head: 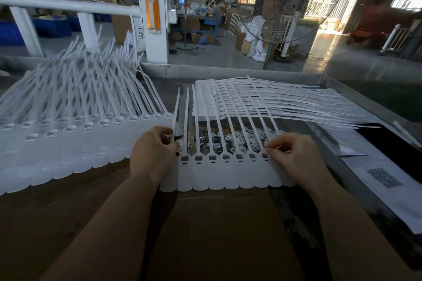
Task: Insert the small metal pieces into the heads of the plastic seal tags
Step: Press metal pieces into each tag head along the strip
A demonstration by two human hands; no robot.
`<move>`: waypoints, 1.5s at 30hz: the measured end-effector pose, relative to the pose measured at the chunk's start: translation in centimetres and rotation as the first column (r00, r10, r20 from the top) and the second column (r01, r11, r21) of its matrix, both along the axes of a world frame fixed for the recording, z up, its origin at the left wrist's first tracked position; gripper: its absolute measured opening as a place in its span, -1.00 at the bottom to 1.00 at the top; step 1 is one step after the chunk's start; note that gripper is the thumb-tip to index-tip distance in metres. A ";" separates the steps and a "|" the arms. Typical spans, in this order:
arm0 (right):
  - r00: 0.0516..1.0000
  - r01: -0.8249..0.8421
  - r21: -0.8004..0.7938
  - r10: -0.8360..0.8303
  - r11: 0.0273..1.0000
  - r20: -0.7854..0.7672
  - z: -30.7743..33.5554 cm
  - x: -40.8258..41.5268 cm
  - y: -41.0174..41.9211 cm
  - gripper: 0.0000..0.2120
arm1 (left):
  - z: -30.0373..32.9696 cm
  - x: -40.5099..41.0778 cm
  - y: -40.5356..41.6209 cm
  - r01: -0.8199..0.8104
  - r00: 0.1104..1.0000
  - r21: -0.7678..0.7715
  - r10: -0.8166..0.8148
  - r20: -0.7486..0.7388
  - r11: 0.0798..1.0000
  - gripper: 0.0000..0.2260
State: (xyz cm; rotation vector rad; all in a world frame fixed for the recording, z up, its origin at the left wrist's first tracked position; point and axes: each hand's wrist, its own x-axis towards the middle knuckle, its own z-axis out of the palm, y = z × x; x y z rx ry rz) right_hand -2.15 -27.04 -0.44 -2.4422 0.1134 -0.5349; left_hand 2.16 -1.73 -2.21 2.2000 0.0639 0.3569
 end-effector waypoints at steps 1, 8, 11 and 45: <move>1.000 0.010 0.017 -0.010 1.000 0.018 0.0 0.0 0.0 -0.92 | 0.1 0.0 -0.1 -0.002 1.000 -0.002 0.002 -0.002 1.000 -0.67; 0.996 0.013 -0.033 -0.010 0.999 0.084 0.1 0.3 1.4 -0.93 | 0.1 0.1 -0.2 -0.014 1.000 -0.003 0.014 0.007 1.000 -0.68; 0.993 -0.074 -0.141 0.085 0.987 0.076 0.7 0.8 3.4 -0.92 | 0.2 0.1 -0.2 -0.016 1.000 -0.001 0.016 0.008 1.000 -0.68; 0.973 -0.210 -0.470 0.231 0.858 -0.014 0.5 4.4 12.8 -0.81 | -0.2 0.4 -0.1 -0.032 0.999 -0.010 0.032 0.029 0.999 -0.71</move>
